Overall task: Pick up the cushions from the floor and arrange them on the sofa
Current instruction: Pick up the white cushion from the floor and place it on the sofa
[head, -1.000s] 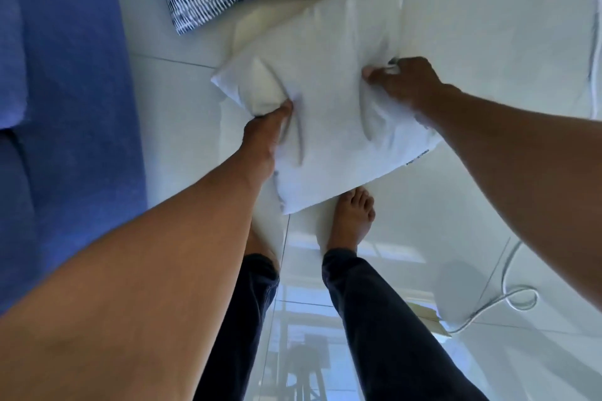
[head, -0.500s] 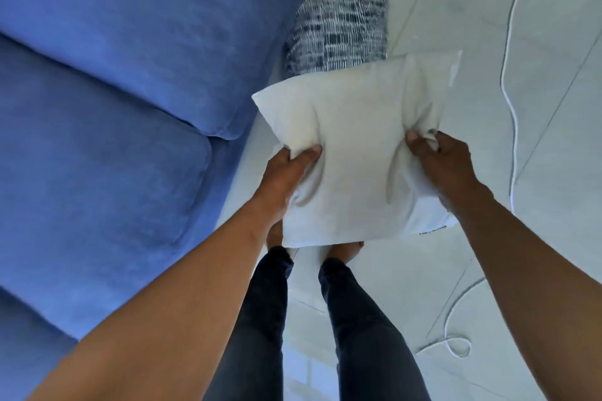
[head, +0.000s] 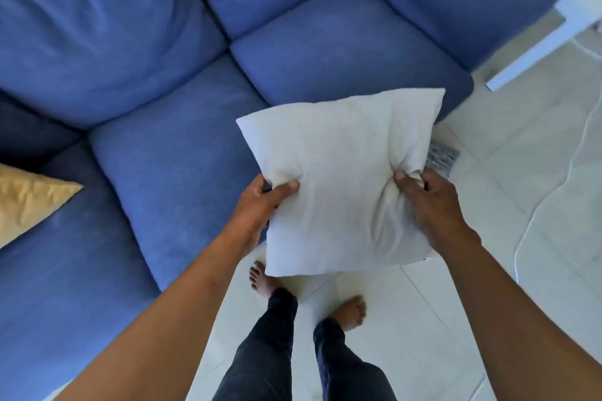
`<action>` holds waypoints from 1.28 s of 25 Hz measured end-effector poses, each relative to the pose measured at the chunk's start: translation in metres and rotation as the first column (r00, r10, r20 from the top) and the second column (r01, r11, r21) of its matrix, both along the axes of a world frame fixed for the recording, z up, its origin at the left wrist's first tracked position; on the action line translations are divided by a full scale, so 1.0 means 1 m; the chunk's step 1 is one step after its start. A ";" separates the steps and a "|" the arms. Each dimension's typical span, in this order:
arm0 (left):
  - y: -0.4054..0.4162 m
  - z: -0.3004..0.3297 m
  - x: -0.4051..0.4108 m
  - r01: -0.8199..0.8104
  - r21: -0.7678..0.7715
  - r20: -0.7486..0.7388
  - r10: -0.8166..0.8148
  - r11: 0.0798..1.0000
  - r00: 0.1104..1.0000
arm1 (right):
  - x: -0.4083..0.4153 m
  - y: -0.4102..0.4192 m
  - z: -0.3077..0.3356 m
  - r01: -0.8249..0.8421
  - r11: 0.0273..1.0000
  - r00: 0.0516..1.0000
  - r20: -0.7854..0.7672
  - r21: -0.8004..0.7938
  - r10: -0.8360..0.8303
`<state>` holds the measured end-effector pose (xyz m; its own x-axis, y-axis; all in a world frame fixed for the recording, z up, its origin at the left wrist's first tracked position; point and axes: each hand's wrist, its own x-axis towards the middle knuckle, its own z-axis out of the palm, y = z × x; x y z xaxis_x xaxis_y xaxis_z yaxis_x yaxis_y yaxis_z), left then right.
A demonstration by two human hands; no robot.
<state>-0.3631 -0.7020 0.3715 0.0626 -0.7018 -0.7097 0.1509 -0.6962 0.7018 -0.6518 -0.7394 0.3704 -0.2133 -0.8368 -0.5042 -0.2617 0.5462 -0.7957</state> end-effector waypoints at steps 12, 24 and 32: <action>0.028 0.075 0.264 -0.313 -0.198 0.236 0.355 0.929 0.904 | 0.300 -0.088 0.054 -0.274 0.959 0.868 0.448 0.073 0.214; -0.086 0.022 0.380 -0.554 -0.283 0.337 0.622 0.783 0.707 | 0.454 -0.260 0.012 -0.440 0.895 0.885 0.202 0.076 0.419; -0.131 -0.032 0.433 -0.574 -0.079 0.395 0.554 0.815 0.733 | 0.510 -0.308 -0.053 -0.562 0.797 0.821 0.036 0.219 0.569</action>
